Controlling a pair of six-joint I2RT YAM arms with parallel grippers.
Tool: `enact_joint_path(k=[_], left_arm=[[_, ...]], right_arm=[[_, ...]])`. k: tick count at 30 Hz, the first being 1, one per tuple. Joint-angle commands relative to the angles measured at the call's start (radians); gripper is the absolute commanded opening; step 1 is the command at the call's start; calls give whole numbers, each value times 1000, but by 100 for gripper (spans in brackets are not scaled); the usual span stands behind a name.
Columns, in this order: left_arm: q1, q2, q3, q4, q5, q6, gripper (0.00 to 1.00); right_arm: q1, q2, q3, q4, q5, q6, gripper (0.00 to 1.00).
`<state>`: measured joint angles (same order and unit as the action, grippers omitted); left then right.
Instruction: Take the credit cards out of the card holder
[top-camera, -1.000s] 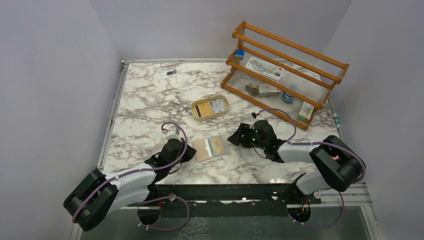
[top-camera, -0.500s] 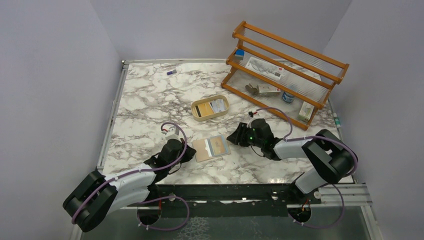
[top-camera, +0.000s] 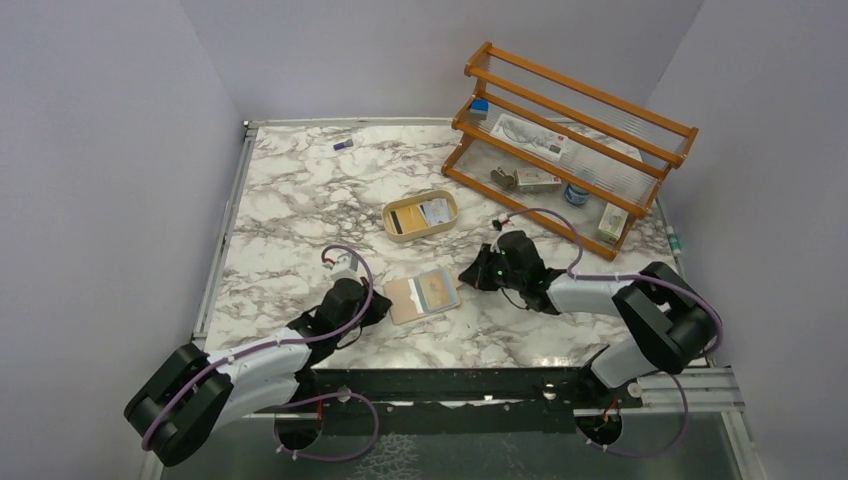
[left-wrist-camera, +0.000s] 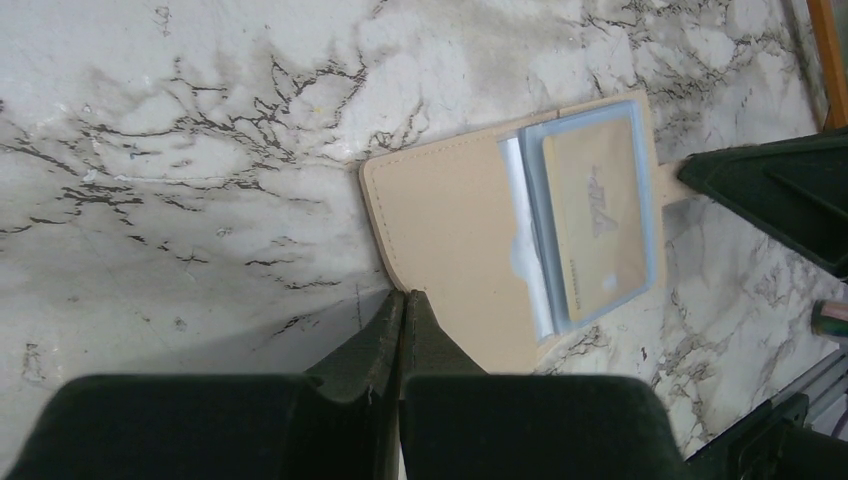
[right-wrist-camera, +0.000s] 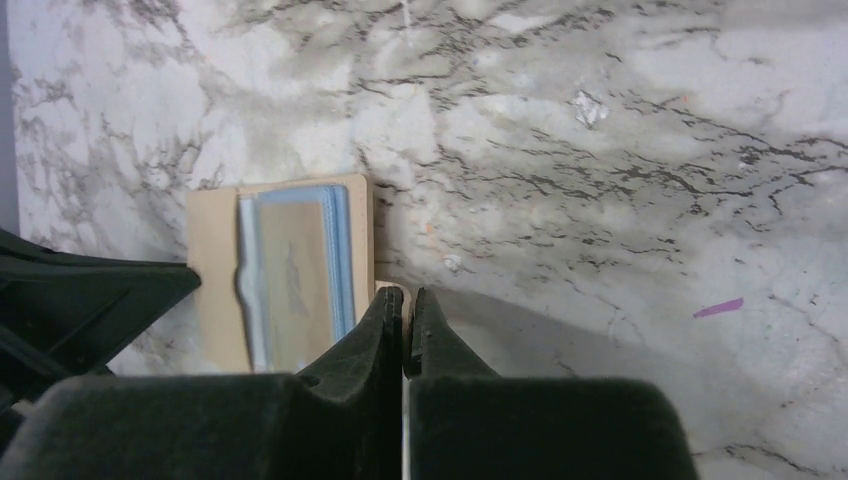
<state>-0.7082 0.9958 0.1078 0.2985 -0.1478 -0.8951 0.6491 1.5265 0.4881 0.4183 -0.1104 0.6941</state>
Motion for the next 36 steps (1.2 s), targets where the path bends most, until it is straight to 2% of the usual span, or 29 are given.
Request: enact_joint_path(k=[1, 5, 9, 23, 31, 36], left_arm=[[0, -36, 14, -117, -16, 15, 0], [1, -43, 38, -127, -16, 30, 0], [0, 8, 38, -64, 13, 29, 0], [0, 124, 102, 15, 28, 58, 0], [1, 92, 116, -5, 27, 69, 0], [0, 88, 134, -12, 27, 81, 0]], right_arm=[[3, -120, 80, -134, 53, -66, 1], [3, -188, 146, -220, 57, -114, 1], [3, -203, 198, -270, 34, -147, 1], [4, -231, 233, -293, -67, -177, 0], [3, -236, 212, -311, -45, -173, 1], [3, -235, 138, -295, -10, -170, 1]])
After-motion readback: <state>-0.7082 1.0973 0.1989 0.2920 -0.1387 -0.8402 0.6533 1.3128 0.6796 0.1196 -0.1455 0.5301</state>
